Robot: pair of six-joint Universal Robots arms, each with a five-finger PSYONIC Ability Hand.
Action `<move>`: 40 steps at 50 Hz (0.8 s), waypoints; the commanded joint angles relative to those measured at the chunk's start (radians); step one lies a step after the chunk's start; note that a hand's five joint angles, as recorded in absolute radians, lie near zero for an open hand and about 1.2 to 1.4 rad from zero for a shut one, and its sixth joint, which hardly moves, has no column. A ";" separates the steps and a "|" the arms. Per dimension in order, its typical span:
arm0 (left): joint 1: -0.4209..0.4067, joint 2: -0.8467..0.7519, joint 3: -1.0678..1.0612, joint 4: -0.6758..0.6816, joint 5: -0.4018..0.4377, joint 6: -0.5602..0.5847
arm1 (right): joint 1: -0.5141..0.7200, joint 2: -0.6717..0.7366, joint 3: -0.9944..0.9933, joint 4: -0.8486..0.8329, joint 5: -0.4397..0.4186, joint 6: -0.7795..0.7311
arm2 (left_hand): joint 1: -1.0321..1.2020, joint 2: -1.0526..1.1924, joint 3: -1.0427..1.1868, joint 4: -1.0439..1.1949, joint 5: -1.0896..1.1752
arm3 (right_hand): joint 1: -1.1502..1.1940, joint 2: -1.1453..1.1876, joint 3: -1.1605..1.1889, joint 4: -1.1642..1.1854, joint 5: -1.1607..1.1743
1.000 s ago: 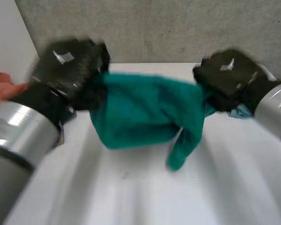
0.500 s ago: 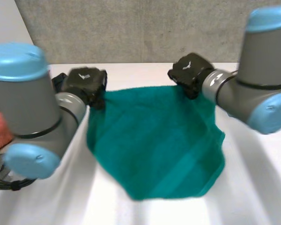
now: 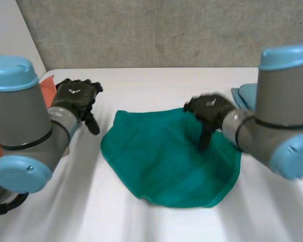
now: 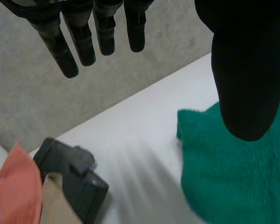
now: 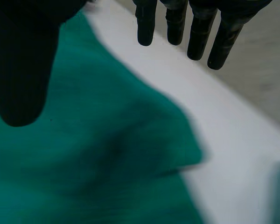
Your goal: Fold the laundry.
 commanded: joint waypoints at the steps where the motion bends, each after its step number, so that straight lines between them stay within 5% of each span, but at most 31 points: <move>1: 0.037 0.024 -0.120 0.004 0.000 -0.006 | 0.050 -0.167 0.364 -0.045 -0.194 0.133 | -0.015 -0.002 -0.003 -0.001 0.006 | 0.093 0.071 0.082 0.060 0.048; 14: 0.039 0.024 -0.186 0.052 0.000 -0.015 | 0.169 -0.070 0.528 -0.335 -0.155 0.131 | -0.012 0.001 0.000 0.002 0.009 | 0.269 0.247 0.258 0.235 0.224; 17: 0.039 0.024 -0.191 0.052 0.000 -0.015 | 0.172 -0.019 0.513 -0.364 -0.102 0.122 | -0.012 0.001 0.000 0.002 0.009 | 0.501 0.478 0.490 0.467 0.455; 18: 0.039 0.024 -0.191 0.053 -0.002 -0.015 | 0.172 -0.004 0.502 -0.384 -0.068 0.111 | -0.012 0.001 0.000 0.002 0.009 | 0.874 0.851 0.862 0.840 0.828; 20: 0.039 0.024 -0.194 0.052 -0.002 -0.015 | 0.165 -0.002 0.493 -0.406 -0.030 0.102 | -0.012 0.001 0.000 0.002 0.009 | 1.198 1.176 1.187 1.164 1.153; 40: 0.024 0.035 -0.281 0.050 0.016 -0.015 | -0.003 -0.430 0.427 -0.229 0.001 -0.131 | -0.009 0.004 0.003 0.005 0.012 | 1.199 1.177 1.188 1.165 1.154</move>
